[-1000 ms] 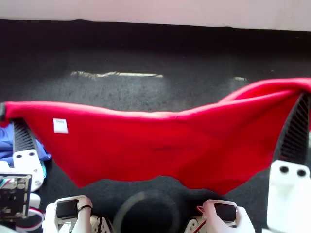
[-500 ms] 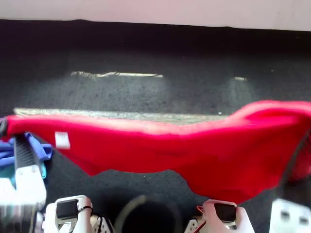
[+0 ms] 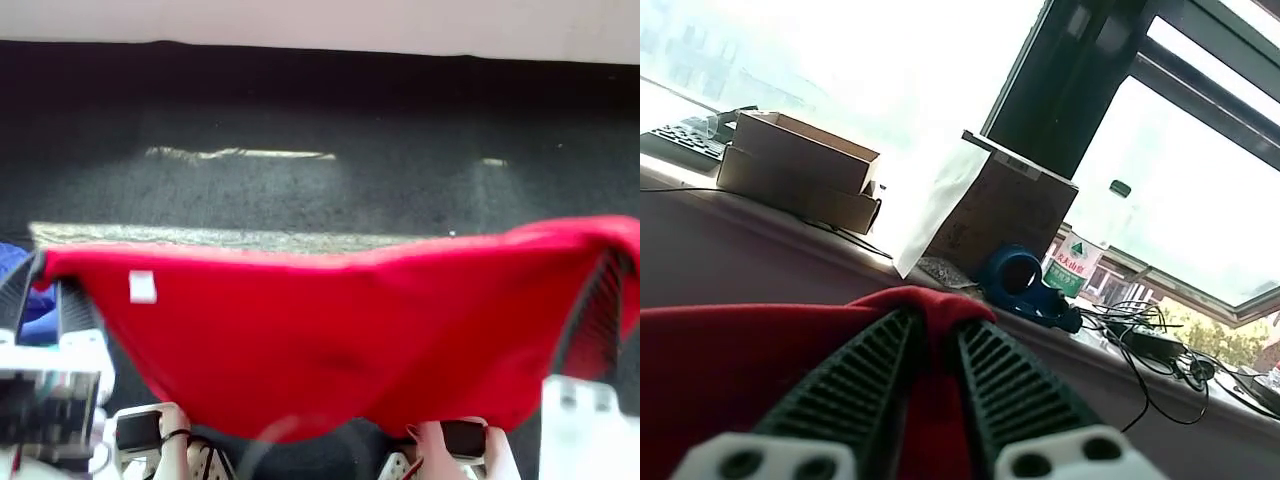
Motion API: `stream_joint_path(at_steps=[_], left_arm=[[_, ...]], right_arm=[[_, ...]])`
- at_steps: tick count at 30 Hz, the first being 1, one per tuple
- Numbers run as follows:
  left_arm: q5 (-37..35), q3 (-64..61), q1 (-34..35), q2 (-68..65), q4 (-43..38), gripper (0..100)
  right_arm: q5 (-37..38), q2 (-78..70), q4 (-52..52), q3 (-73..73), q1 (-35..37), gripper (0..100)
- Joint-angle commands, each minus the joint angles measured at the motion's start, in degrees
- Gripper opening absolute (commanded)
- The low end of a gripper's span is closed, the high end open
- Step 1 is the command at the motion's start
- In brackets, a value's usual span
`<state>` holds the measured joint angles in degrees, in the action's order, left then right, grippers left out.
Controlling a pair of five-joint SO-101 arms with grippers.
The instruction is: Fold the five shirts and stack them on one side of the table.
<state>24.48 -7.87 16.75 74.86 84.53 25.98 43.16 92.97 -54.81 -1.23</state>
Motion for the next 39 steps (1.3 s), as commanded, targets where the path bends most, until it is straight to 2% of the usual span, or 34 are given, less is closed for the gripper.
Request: stream_joint_path(at_steps=[1,6,10,15,19,24,30,35,39], left_arm=[[-0.4,-8.2,-0.2,-0.3,-8.2,1],[-0.4,-19.9,-0.4,-4.9,-20.7,1],[-0.4,-21.1,-1.2,-17.3,-28.8,1],[-0.4,-16.2,-3.0,-38.0,-35.3,1],[-0.4,-6.1,-3.6,-53.3,-35.9,1],[-0.4,8.5,-3.6,-67.7,-32.7,1],[-0.4,24.0,-3.6,-79.3,-23.9,1],[-0.4,29.9,-3.6,-88.4,-21.6,1],[-0.4,30.9,-3.6,-94.7,-21.6,1]], right_arm=[[0.2,-0.3,-8.4,17.7,0.0,0.6],[0.3,-0.3,-28.0,44.8,0.7,0.6],[0.5,-0.3,-45.5,63.2,0.7,0.6],[0.5,-0.4,-62.5,82.0,1.9,0.6],[0.4,-2.6,-73.1,90.9,2.6,0.6],[0.4,-13.9,-78.0,86.2,2.4,0.6],[0.4,-31.9,-77.6,69.0,2.7,0.6],[0.3,-45.0,-69.6,60.0,4.6,0.6],[0.3,-53.3,-65.4,58.3,7.6,0.6]])
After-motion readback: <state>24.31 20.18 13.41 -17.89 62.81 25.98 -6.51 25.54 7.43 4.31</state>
